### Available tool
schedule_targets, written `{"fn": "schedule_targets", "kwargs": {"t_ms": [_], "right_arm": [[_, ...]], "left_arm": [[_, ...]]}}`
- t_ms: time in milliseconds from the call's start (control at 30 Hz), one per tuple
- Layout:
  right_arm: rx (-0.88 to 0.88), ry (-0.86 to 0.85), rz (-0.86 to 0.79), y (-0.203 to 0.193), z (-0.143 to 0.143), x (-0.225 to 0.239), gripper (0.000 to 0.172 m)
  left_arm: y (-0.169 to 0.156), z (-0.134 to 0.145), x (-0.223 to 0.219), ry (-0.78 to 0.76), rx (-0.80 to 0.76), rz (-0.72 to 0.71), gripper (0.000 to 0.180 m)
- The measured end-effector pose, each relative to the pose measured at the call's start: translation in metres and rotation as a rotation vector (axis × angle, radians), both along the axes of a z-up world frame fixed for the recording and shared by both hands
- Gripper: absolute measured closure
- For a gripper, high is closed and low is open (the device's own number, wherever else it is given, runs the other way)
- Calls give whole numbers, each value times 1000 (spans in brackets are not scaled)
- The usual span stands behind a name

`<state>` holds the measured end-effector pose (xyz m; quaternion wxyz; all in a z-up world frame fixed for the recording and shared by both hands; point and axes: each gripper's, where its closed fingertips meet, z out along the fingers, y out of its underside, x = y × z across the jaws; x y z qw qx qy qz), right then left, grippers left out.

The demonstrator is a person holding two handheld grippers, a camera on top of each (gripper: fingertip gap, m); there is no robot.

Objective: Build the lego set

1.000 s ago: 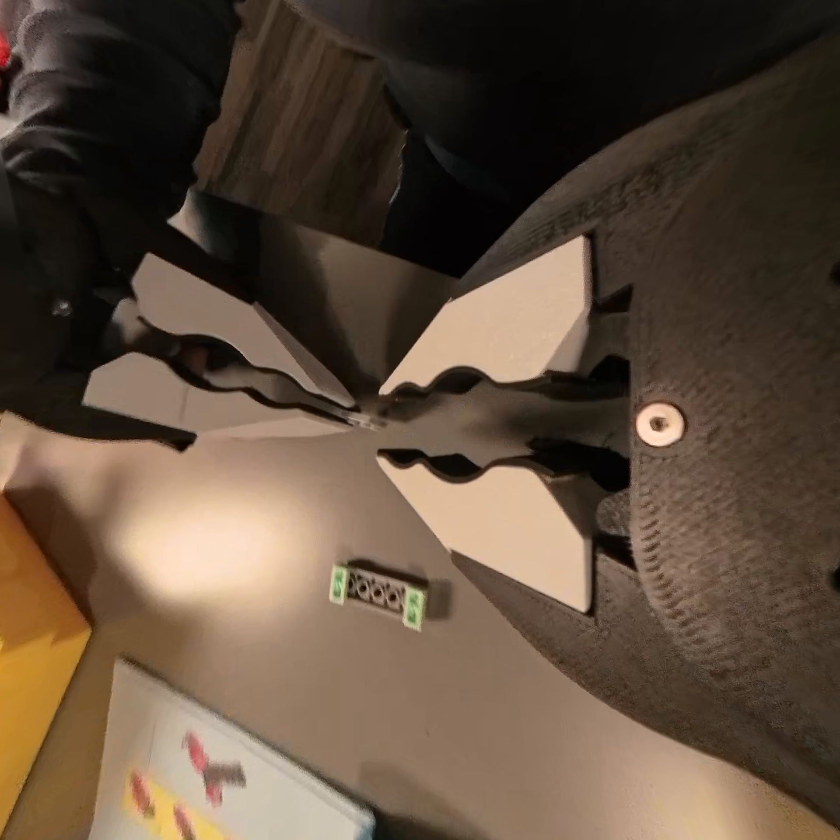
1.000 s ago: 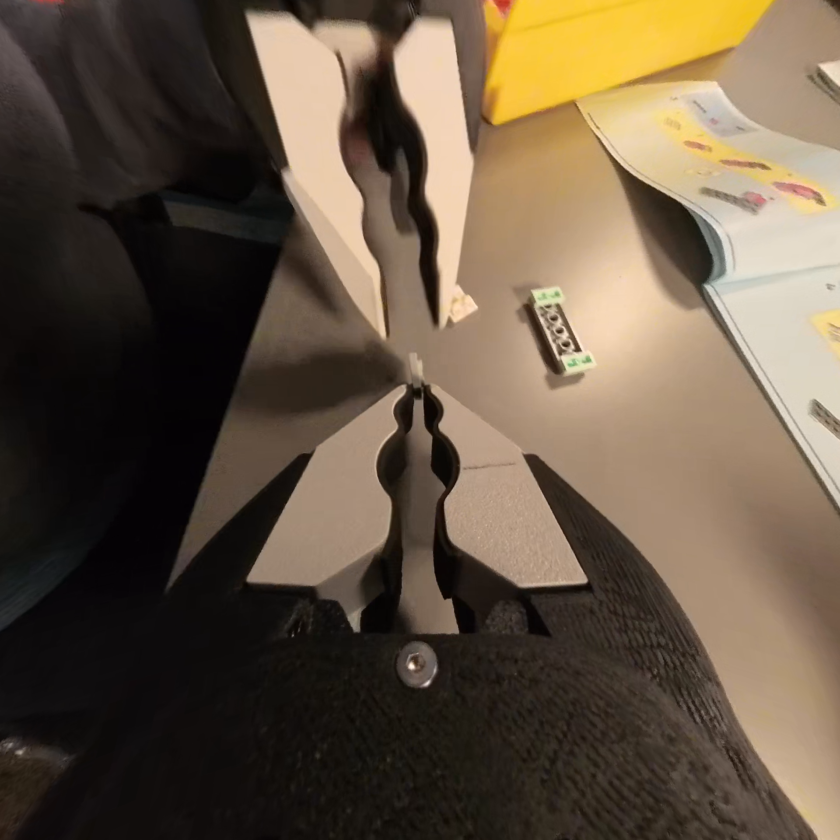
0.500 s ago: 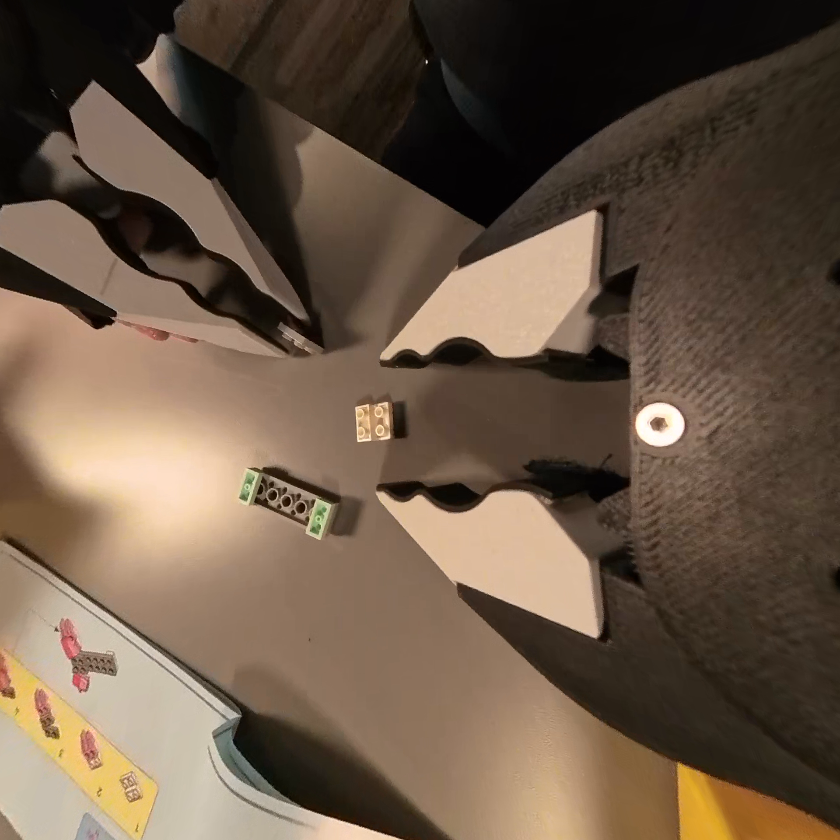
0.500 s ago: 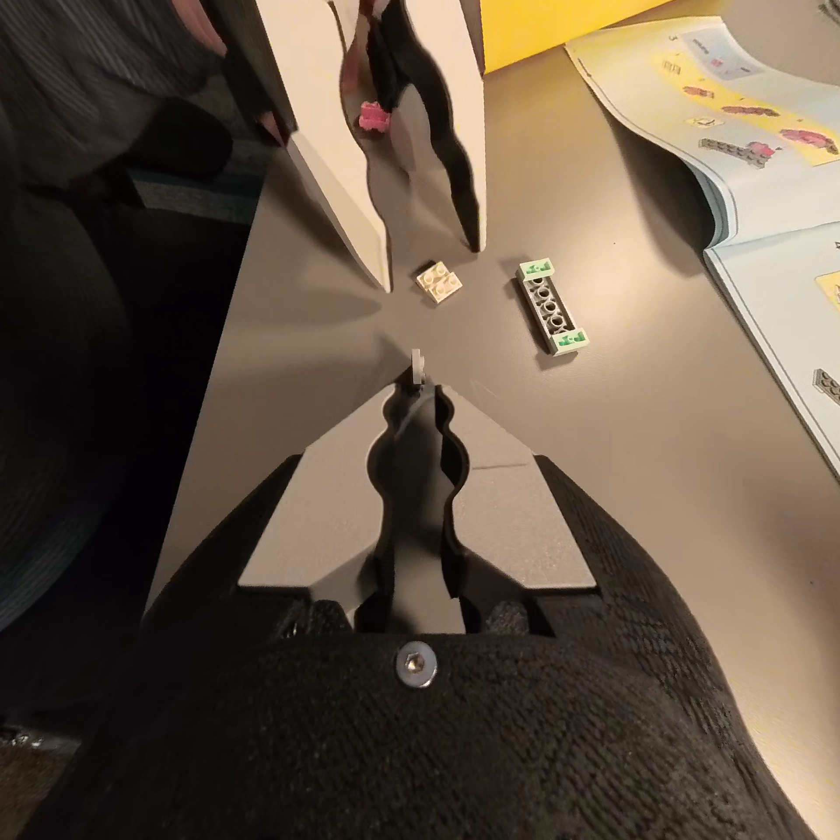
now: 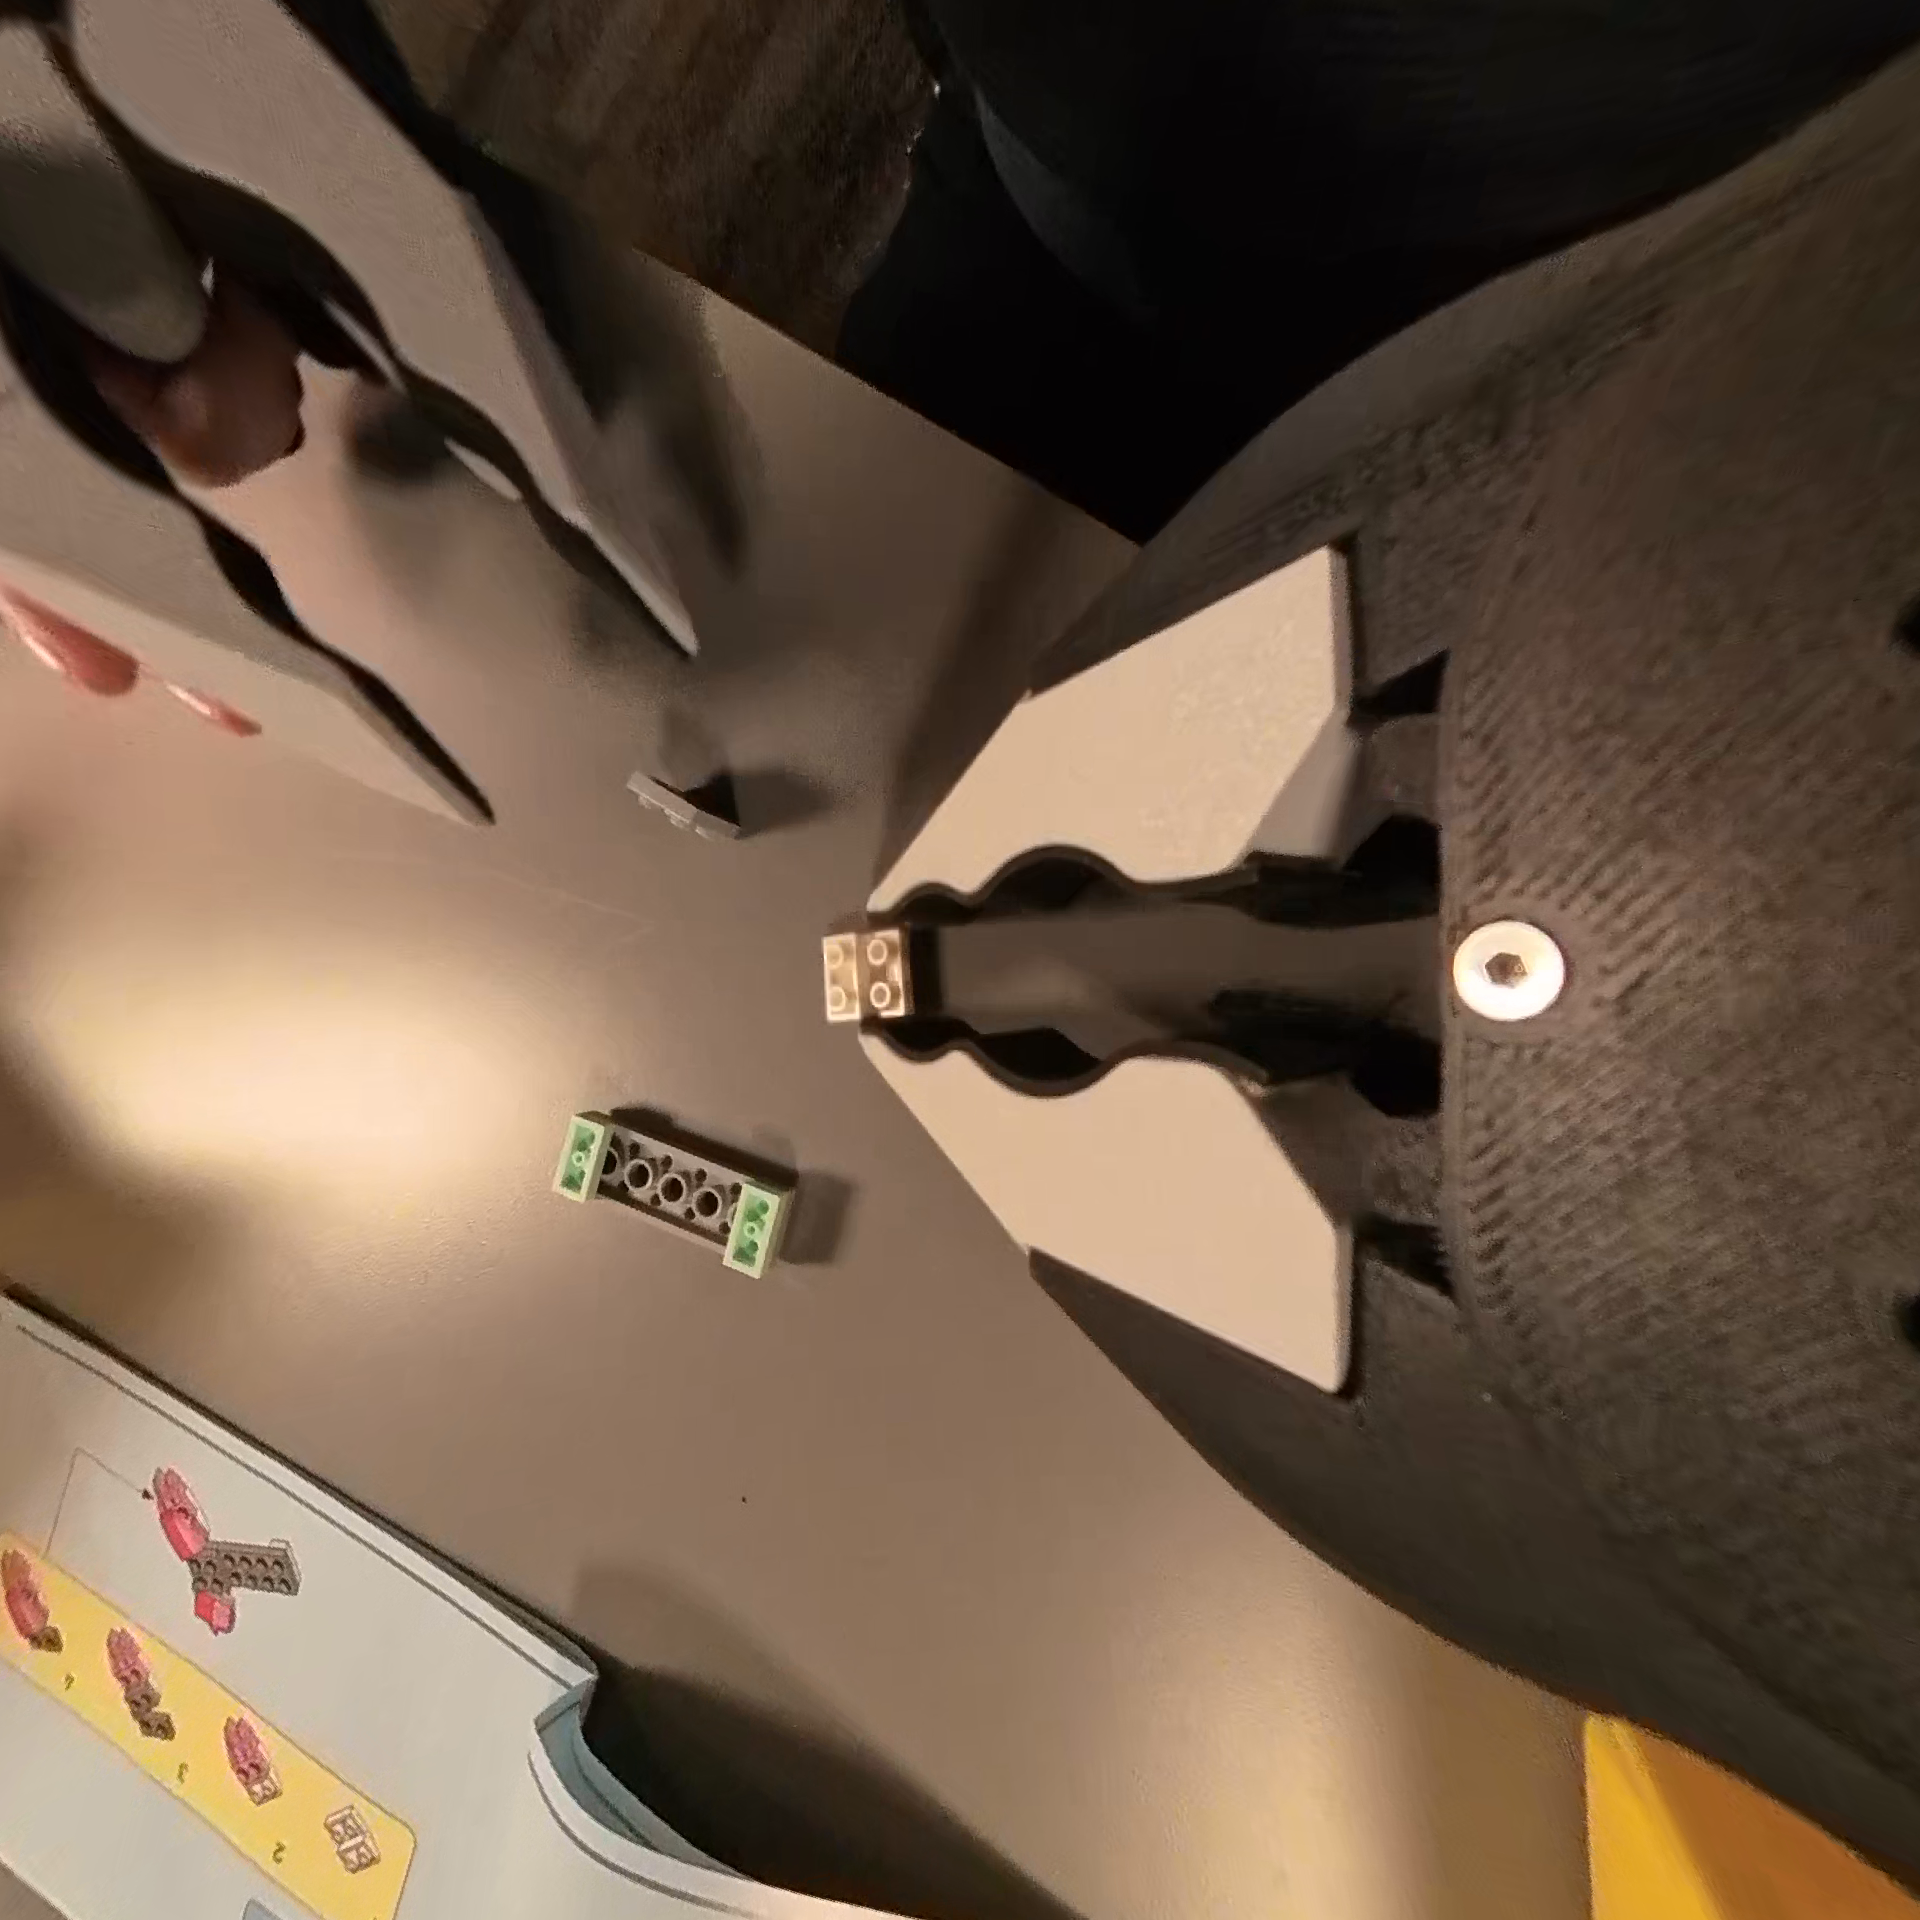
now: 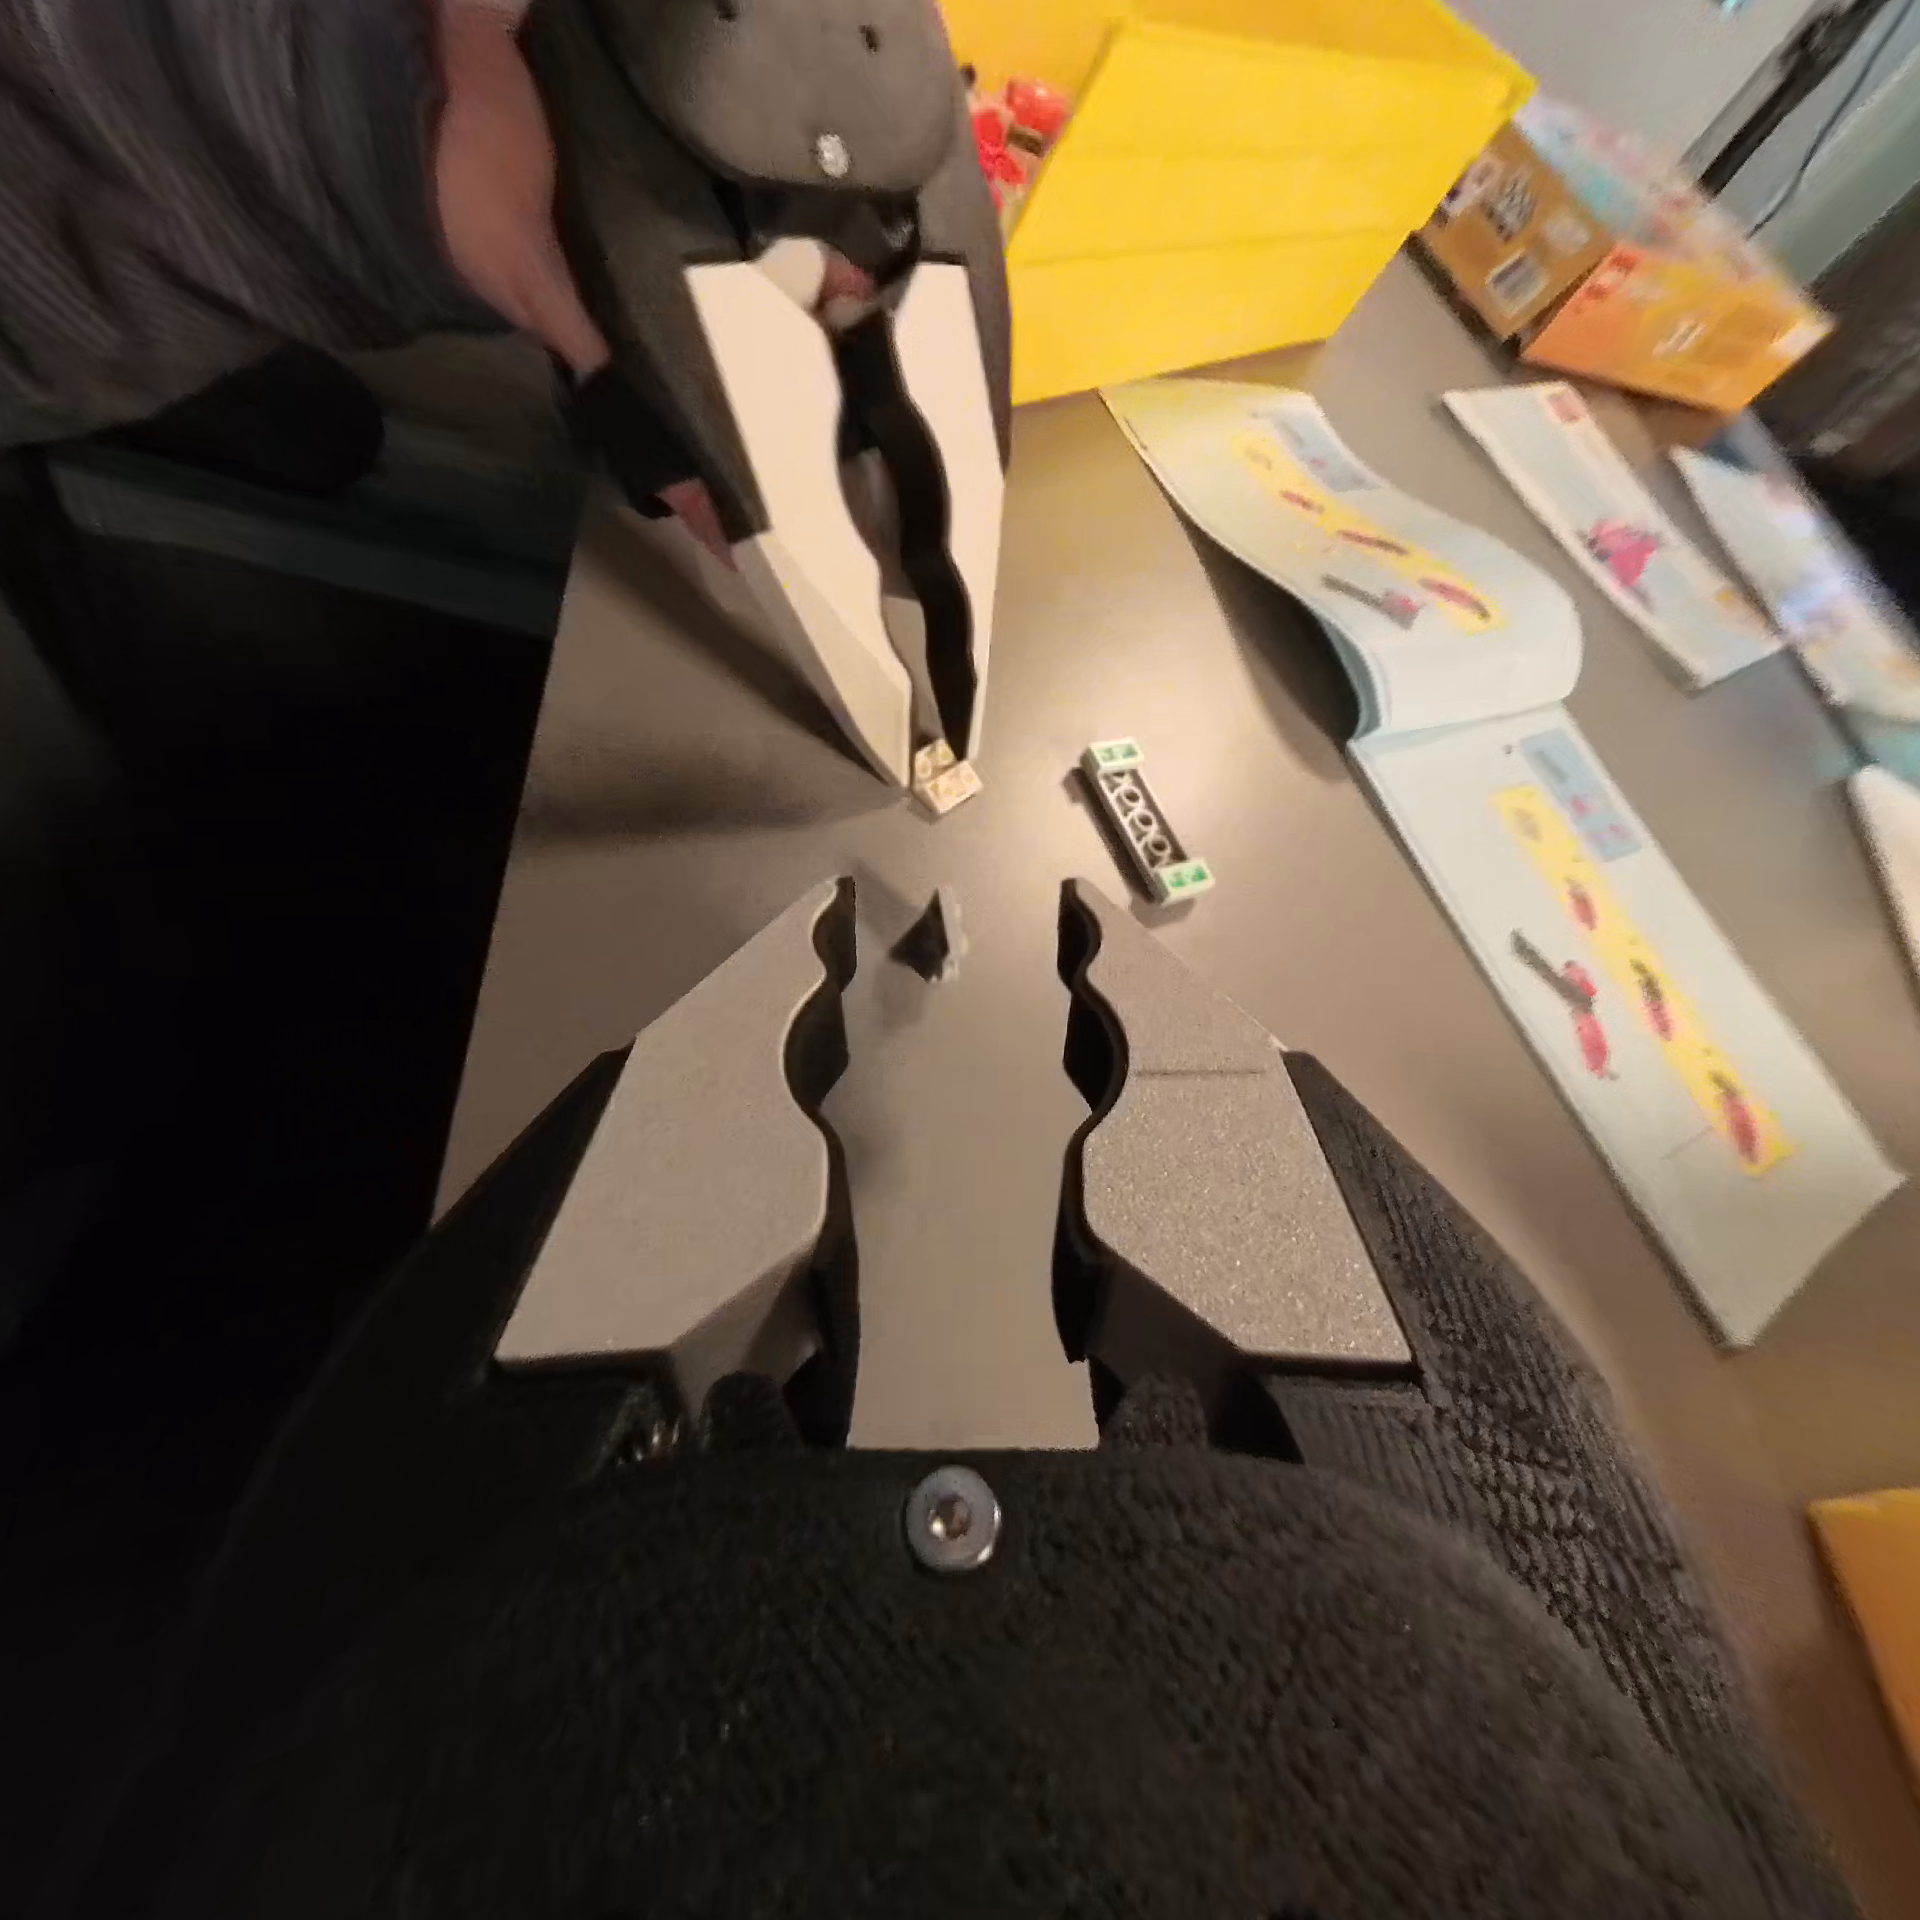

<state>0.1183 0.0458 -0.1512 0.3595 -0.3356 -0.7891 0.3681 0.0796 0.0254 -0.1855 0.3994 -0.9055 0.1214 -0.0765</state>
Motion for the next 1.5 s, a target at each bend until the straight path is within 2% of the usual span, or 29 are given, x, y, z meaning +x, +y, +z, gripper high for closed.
{"fn": "schedule_targets", "kwargs": {"t_ms": [200,333,500,600,733,767,833,933,1033,1167,1333,1433,1500], "right_arm": [[379,191,8,-25,0,-12,138],[650,279,36,-35,-1,-24,144],[791,323,67,-41,-7,-35,152],[793,382,71,-46,0,-37,168],[673,373,64,-46,5,-31,169],[614,372,62,-46,8,-28,169],[503,362,63,-45,13,-21,169],[350,345,68,-42,20,-13,169],[230,341,74,-37,26,-7,170],[81,339,116,-38,31,1,170],[-50,330,115,-28,37,5,167],[-63,210,69,-10,24,3,138],[-91,100,83,-5,13,3,127]], "left_arm": [[-4,2,-3,-100,-46,76,166],[-12,13,0,-168,-35,93,166],[-23,29,11,-246,-23,49,166],[-28,33,13,-272,-19,31,166],[-27,41,19,-204,57,-61,162],[-27,44,22,-138,96,-103,151],[-26,50,28,50,195,-211,148],[-21,58,37,313,322,-335,158],[-17,62,46,416,389,-420,173],[-16,68,54,400,445,-487,176],[-8,73,55,240,387,-481,177],[0,70,49,176,300,-466,177],[4,63,50,155,234,-479,177]]}}
